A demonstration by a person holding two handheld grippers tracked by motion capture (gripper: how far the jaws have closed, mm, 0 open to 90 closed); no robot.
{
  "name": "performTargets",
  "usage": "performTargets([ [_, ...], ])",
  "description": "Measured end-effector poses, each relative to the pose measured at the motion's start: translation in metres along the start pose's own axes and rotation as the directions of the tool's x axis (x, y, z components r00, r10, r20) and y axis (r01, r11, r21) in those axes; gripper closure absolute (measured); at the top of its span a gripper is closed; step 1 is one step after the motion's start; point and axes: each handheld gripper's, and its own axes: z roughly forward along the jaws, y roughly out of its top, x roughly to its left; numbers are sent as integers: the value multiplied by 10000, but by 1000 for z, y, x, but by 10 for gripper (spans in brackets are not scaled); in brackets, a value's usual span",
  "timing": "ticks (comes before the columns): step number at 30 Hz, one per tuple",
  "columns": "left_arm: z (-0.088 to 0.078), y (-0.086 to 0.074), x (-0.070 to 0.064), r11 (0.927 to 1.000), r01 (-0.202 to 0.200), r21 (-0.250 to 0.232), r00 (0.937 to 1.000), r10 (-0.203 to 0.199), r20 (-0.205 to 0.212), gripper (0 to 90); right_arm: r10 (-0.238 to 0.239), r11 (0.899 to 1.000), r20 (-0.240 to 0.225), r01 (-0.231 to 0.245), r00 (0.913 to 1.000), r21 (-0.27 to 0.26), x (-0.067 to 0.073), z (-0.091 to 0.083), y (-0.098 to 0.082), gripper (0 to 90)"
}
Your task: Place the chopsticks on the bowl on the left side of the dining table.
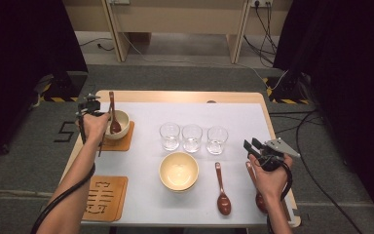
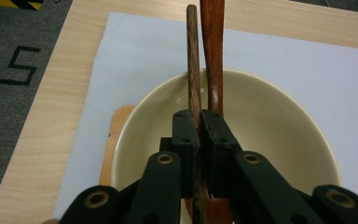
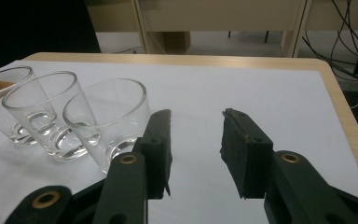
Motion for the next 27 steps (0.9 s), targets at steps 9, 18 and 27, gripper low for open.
performTargets([
  [9,-6,1,-3,9979,-560,-328,9984,557,-107,725,-23,10000,79,22,10000,77,-2,-1,0,627],
  [18,-32,-5,-4,9879,-1102,-1095,9926,1150,380,599,93,9997,251,-99,9996,241,-5,-4,2,635],
  [27,-62,-20,3,9789,-1124,-1707,9837,1338,1198,572,236,9984,423,-257,9988,509,-9,-4,3,606],
])
